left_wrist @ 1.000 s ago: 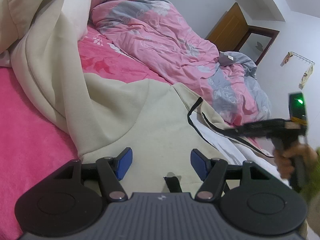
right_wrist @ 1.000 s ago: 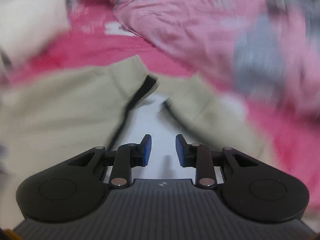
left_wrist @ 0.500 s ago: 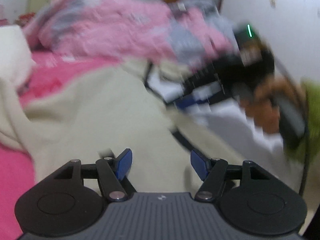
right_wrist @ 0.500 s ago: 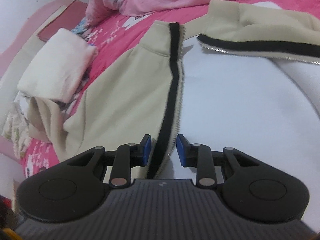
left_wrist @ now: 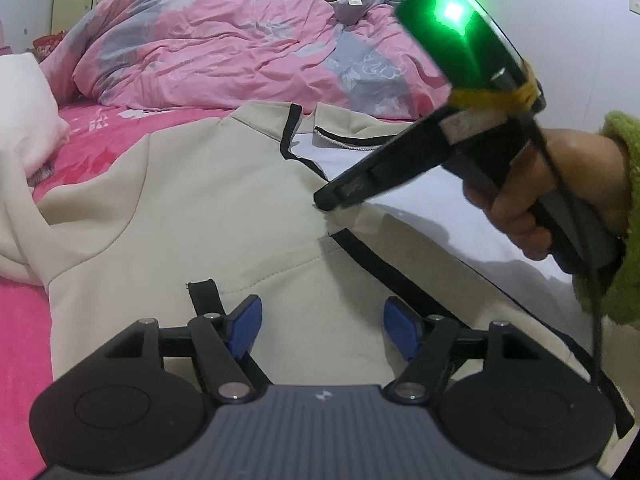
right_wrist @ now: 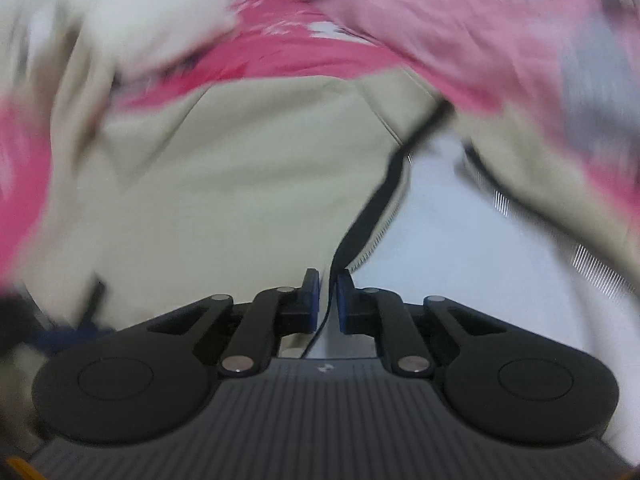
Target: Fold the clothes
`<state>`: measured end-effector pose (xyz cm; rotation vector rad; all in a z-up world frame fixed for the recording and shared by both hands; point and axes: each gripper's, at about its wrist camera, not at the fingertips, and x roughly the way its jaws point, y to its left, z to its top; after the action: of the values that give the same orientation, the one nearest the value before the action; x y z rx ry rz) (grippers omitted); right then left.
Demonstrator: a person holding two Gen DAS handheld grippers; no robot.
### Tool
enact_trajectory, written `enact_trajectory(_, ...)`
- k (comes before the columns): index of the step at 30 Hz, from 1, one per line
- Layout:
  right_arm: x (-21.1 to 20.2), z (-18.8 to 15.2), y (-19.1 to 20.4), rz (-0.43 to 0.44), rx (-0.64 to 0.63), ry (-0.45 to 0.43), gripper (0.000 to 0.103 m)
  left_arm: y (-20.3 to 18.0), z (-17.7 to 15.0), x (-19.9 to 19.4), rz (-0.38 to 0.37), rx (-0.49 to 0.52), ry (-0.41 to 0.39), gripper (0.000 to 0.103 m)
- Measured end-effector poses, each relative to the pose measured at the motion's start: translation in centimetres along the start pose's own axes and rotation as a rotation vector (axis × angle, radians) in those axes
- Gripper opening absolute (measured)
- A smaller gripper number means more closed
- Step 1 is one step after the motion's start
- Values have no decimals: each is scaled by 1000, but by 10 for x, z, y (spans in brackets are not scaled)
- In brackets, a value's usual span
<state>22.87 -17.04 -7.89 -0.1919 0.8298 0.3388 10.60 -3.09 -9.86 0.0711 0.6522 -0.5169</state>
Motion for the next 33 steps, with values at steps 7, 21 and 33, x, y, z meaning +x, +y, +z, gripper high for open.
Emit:
enact_trajectory(7, -36, -7, -22, 28, 143, -53, 29, 4, 0, 1, -20, -14, -9, 71)
enact_trajectory(21, -83, -95, -46, 199, 435, -16, 31, 7, -2, -1, -33, -34, -21, 73)
enact_trajectory(33, -115, -115, -8, 226, 283, -143, 26, 19, -1, -17, -34, -164, -79, 74)
